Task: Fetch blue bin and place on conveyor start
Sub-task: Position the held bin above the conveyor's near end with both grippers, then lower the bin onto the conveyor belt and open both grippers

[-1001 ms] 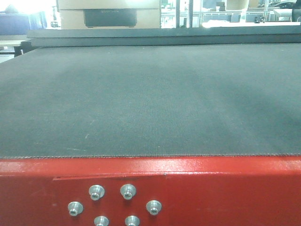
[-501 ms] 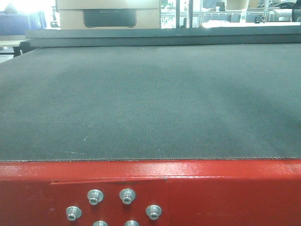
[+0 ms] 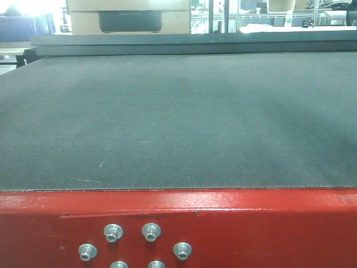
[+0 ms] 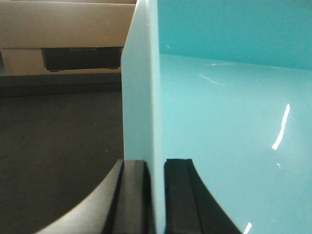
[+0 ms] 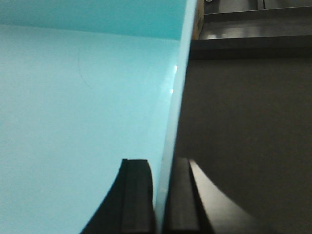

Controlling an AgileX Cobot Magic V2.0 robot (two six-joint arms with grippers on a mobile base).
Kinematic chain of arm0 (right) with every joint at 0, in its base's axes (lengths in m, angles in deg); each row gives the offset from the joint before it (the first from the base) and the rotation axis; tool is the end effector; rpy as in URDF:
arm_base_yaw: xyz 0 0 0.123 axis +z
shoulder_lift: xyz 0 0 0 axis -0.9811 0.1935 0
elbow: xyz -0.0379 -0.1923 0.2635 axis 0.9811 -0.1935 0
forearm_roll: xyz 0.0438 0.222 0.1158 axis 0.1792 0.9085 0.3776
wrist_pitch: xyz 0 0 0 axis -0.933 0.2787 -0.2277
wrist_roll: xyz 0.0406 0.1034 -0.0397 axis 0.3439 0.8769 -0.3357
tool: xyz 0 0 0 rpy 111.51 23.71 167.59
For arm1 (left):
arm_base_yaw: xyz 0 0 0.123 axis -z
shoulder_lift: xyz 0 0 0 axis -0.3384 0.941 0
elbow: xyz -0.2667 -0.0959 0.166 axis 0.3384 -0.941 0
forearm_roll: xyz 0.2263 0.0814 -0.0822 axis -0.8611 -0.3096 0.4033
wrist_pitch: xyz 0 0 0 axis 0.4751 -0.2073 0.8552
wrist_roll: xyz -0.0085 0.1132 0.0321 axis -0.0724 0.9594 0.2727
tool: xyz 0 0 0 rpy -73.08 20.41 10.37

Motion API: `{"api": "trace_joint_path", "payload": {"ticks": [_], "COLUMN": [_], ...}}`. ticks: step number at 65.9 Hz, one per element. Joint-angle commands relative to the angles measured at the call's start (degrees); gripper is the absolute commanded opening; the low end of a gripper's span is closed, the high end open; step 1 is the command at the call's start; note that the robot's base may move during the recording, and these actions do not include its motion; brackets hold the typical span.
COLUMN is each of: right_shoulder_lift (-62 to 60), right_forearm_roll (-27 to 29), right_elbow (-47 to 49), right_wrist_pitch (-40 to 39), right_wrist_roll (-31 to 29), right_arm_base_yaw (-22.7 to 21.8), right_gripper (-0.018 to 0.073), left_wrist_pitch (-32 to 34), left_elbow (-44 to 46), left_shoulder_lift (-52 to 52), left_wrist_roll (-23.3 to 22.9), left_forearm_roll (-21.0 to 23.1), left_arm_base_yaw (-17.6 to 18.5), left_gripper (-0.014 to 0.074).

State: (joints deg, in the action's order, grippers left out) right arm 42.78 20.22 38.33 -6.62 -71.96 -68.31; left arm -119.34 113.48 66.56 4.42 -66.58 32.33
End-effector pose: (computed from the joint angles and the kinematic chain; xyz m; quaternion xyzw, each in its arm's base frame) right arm 0.3736 0.0768 0.5100 -0.0106 0.8112 0.1366 0.5685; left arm 0.3689 -0.0853 0.5413 0.0690 0.7814 -0.0979 0.6125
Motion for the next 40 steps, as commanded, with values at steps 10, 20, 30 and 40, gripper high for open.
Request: {"api": "trace_joint_path", "payload": {"ticks": [10, 20, 30, 40], "right_shoulder_lift": [-0.33, -0.33, -1.34, -0.87], "right_forearm_roll": [-1.86, -1.44, -1.44, -2.5], "right_elbow": [0.13, 0.13, 0.13, -1.69], "right_wrist_pitch": [-3.0, -3.98, 4.72, 14.78], "right_wrist_roll": [-1.21, -1.21, -1.21, -1.21], "right_arm_base_yaw": [-0.57, -0.57, -0.57, -0.57], "right_gripper": [-0.0152, -0.0152, -0.0152, -0.0152], "left_wrist_pitch": [3.04, 2.6, -6.95, -15.76], "left_elbow": [0.85, 0.85, 0.85, -2.54], "left_shoulder_lift": [-1.23, -1.23, -1.23, -0.87], "left_wrist_roll": [-0.51, -0.51, -0.51, -0.51], "left_forearm_roll": [1.54, 1.54, 2.02, 2.01], "left_arm_base_yaw": [-0.22, -0.22, -0.22, -0.22], "left_gripper": [-0.0111, -0.0111, -0.0111, -0.0111]}}
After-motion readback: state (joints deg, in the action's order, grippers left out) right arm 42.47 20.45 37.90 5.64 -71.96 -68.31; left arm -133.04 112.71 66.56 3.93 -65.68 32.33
